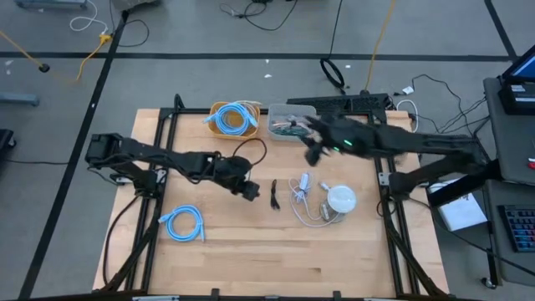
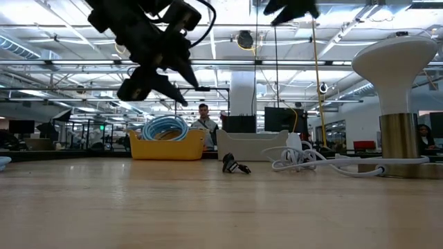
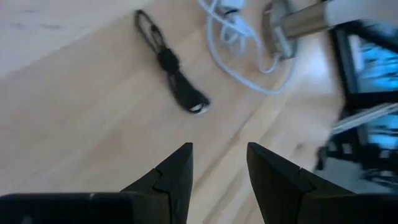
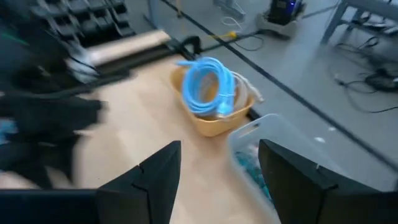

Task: Pick & Place USB Port
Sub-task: Put the black charger cable into the gray bin

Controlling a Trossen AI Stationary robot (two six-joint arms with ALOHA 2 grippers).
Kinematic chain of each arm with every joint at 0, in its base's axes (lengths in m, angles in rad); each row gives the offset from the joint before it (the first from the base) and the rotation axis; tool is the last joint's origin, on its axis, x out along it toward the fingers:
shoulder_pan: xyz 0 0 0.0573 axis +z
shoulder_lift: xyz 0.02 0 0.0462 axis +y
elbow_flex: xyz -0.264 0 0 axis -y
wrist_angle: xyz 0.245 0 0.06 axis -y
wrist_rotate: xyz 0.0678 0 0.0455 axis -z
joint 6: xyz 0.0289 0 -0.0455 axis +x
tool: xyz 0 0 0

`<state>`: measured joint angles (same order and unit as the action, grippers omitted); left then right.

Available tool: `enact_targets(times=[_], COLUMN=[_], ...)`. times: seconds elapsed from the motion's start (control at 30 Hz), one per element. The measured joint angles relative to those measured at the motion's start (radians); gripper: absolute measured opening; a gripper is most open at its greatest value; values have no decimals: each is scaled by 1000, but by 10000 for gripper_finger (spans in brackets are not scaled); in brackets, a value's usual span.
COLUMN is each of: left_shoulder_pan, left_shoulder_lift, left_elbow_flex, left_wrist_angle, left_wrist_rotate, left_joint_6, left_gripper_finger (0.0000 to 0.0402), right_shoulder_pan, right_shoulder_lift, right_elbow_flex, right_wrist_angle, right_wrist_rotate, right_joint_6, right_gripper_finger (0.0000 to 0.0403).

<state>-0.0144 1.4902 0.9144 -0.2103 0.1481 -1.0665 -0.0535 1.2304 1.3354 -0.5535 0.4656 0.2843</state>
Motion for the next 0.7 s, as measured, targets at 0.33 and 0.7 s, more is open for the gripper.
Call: enact_targets(times=[0.33, 0.7], left_shoulder_pan=[38, 45], left_shoulder_lift=[207, 575], left_elbow_flex=[144, 703], left_wrist_angle=[-27, -556], left_wrist_rotate=[98, -15], left_joint_6=[71, 286], left_gripper_finger=[175, 201], right_shoulder_pan=[386, 542], right_shoulder_lift=[-93, 29], right_elbow_flex=[0, 0], right_wrist_angle=[-131, -75], right_wrist_rotate=[238, 236], right_joint_6=[343, 415], right_gripper_finger=[210, 210])
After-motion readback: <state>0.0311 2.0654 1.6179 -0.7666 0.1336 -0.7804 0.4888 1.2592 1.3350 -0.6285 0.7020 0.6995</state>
